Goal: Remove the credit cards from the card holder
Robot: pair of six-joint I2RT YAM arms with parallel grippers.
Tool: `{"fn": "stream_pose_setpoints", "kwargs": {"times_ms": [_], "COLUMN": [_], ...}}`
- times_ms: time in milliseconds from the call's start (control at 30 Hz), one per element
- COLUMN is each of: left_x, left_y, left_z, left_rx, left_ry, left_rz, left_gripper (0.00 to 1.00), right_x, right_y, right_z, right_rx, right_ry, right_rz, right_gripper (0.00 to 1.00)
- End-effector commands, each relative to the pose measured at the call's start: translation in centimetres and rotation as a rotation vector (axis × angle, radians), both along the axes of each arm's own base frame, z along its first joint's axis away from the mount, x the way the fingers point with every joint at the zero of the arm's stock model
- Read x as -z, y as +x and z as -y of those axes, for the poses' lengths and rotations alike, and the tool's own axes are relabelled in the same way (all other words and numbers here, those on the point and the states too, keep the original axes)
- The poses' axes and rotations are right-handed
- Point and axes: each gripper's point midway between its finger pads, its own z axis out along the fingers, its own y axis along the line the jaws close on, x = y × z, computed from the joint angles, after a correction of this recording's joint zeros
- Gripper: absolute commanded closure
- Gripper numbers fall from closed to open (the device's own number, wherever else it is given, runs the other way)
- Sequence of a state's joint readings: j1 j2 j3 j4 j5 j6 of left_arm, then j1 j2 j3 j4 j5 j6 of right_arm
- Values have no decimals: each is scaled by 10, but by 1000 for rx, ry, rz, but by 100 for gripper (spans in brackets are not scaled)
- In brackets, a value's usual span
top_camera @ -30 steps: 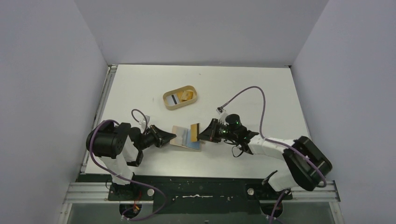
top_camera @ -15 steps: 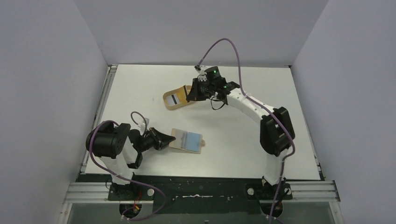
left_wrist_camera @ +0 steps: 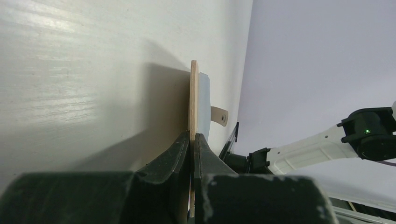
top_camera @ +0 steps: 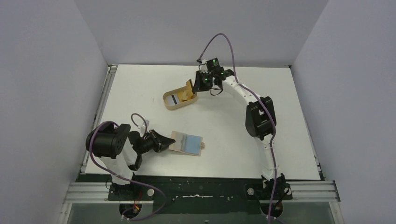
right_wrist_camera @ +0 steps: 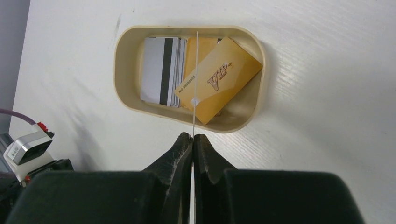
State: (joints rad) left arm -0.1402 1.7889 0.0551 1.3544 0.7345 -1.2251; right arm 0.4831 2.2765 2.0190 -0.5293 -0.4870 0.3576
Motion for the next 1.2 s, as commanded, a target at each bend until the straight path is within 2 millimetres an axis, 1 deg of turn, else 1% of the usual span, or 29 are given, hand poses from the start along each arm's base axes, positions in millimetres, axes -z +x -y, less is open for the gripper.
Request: {"fn": "stream_pose_setpoints", "kwargs": {"times_ms": [0,233,433,467,500,533,600,667,700,767,833,867,967,1033,1067,1100,1133,1167], "left_x": [-4,-5,2,2,2,2,1,1,0,-1,-3,-4,-6,-10,-12,-14,-14,-16], "left_y": [4,7,6,6,7,7,7,7,8,8,9,9,10,9,9,10,9,9], "left_z": [0,1,0,1,1,1,1,1,1,1,1,1,1,1,1,1,2,2], "left_rx": [21,18,21,22,22,23,23,22,21,19,17,15,9,2,-5,-10,-13,-17], "left_ry": [9,8,16,16,16,15,13,12,11,10,8,8,5,3,4,6,10,14], "left_rz": [61,66,49,47,48,47,49,51,52,53,62,63,68,76,83,88,87,92], "left_gripper": [100,100,100,100,100,100,100,100,100,100,100,100,100,100,100,100,100,100], "right_x": [-4,16,28,30,30,31,28,23,19,9,-8,-17,-56,-84,-98,-108,-125,-129], "right_y": [9,13,15,16,16,16,18,19,20,23,27,28,32,29,25,17,7,-6], "right_z": [-8,-18,-17,-17,-17,-16,-15,-13,-12,-10,-7,-6,0,5,7,8,9,9], "right_rx": [-30,-32,-22,-19,-19,-18,-13,-10,-7,-5,3,4,14,22,23,22,19,11], "right_ry": [6,14,-2,-5,-6,-7,-10,-9,-9,-6,-3,2,22,25,31,37,53,58], "right_rz": [28,-6,-26,-26,-27,-27,-22,-11,-4,14,39,55,116,166,186,198,222,224], "right_gripper": [100,100,100,98,94,88,73,63,57,51,46,46,45,43,42,42,40,38]}}
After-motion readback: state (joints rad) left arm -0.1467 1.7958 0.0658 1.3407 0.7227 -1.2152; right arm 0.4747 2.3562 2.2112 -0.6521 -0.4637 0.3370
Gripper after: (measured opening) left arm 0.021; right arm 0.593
